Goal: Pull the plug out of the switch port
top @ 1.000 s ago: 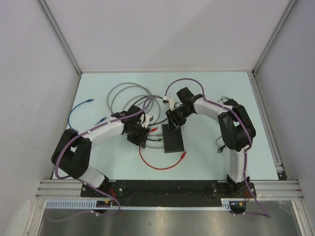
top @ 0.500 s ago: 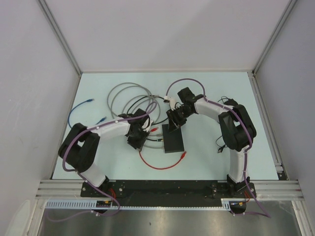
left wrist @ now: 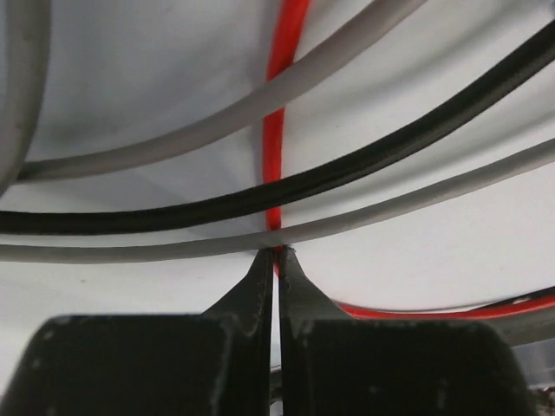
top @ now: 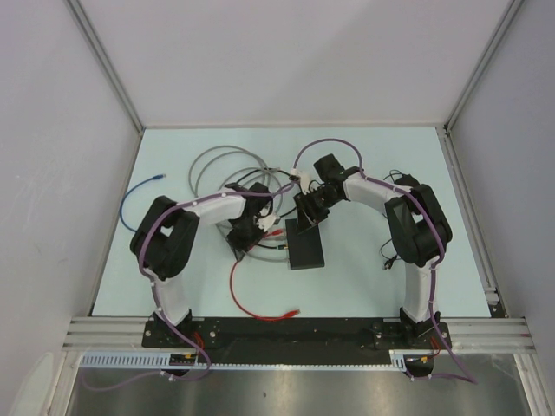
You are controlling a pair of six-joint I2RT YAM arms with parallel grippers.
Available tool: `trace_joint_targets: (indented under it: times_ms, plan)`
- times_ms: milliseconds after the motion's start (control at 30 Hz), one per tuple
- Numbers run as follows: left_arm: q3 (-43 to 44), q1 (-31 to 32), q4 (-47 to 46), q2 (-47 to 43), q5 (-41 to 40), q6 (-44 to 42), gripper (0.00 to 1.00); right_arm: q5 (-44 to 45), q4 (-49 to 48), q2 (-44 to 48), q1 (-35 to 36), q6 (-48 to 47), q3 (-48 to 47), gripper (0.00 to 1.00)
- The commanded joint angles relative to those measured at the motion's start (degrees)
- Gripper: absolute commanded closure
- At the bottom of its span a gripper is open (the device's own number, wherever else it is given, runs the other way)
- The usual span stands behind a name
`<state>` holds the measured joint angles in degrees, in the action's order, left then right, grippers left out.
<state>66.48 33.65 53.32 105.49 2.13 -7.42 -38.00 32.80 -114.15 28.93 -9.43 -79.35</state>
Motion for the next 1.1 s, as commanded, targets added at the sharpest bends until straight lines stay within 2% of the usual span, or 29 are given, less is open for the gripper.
trace_joint_targets:
  times_ms: [0,67,233,367,467,733,867,1000,1033,1067]
  plan:
    - [-0.28,-5.95,4.87,-1.84,-2.57,-10.59,1.00,6.62,-0.98,-1.78,-1.15,-1.64,2.18,0.60]
    - [-3.79,-8.15,3.99,-4.93,-4.75,-14.61,1.00,6.36,-1.07,-1.43,-1.24,-1.91,2.18,0.60]
    - [-7.50,-14.74,1.27,-11.17,-17.06,-23.16,1.00,5.83,-0.98,-1.16,-1.24,-2.43,2.18,0.59]
    - [-8.03,-24.65,-3.83,-10.75,-29.88,-27.01,1.00,5.48,-0.98,-1.34,-1.24,-2.78,1.92,0.60]
    - [-5.94,-29.32,-9.80,-10.39,-36.66,-31.41,1.00,5.39,-0.81,-1.69,-1.24,-2.96,1.92,0.59]
    - [3.12,-31.36,-23.85,-9.00,-45.01,-41.17,1.00,4.08,0.51,-0.73,-2.64,-4.10,1.92,0.59]
    - [10.92,-32.50,-31.15,-3.11,-52.29,-44.60,1.00,2.84,0.86,-0.37,-4.41,-3.84,1.48,0.59]
    - [18.06,-32.77,-33.80,3.48,-53.81,-46.54,1.00,3.02,2.88,0.24,-4.67,-5.33,0.52,0.59]
    - [19.29,-32.77,-33.81,4.54,-53.81,-46.63,0.98,3.02,3.15,0.33,-4.76,-5.42,0.17,0.59]
    - [21.57,-32.77,-32.76,5.42,-53.90,-46.63,0.92,3.10,3.67,0.50,-4.76,-5.42,-0.01,0.59]
